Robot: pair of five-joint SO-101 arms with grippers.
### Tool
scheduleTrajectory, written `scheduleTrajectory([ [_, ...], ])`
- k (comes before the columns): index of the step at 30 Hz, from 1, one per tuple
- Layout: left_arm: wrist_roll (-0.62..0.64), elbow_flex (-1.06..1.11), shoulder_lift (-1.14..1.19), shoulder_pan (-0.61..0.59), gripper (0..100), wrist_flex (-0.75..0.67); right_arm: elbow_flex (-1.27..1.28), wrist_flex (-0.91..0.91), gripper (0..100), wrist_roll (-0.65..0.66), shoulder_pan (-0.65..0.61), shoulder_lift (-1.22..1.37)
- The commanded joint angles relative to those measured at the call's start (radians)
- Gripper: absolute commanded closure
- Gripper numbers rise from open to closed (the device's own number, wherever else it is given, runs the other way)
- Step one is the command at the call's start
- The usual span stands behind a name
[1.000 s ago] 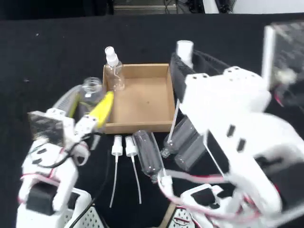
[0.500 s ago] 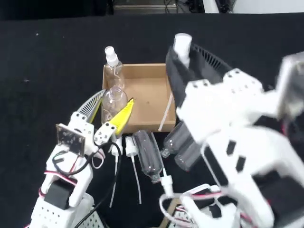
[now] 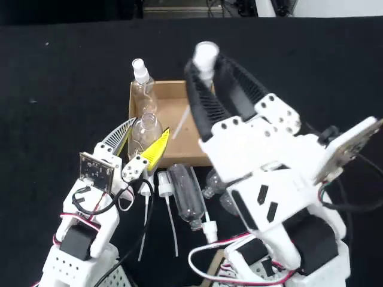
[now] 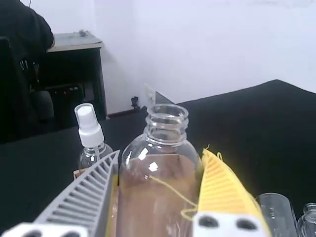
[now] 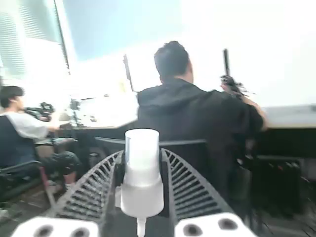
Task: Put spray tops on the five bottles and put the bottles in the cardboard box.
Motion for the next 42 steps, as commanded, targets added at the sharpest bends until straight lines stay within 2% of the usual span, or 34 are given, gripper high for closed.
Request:
scheduleTrajectory([
  [1,0.008,-0.010,-0.011,0.005,97,-0.021,0.016,-0.074,98.6,0.009,-0.049,0.016],
  [12,0.005,0.008,-0.011,0.013,97,-0.028,0.234,-0.430,98.6,0.015,-0.051,0.016],
  [15,0.005,0.007,-0.011,0.005,97,-0.028,0.294,-0.488,98.6,0.098,-0.051,0.016],
  [18,0.005,0.005,-0.011,0.007,97,-0.028,0.334,-0.494,98.6,0.153,-0.051,0.016],
  [27,0.005,0.007,-0.011,0.013,97,-0.028,0.412,-0.496,98.6,0.150,-0.055,0.018],
  [34,0.005,0.007,-0.011,0.013,97,-0.028,0.404,-0.572,98.6,0.150,-0.055,0.018],
  [42,0.005,0.007,-0.011,0.013,97,-0.028,0.394,-0.566,98.7,0.150,-0.055,0.076],
])
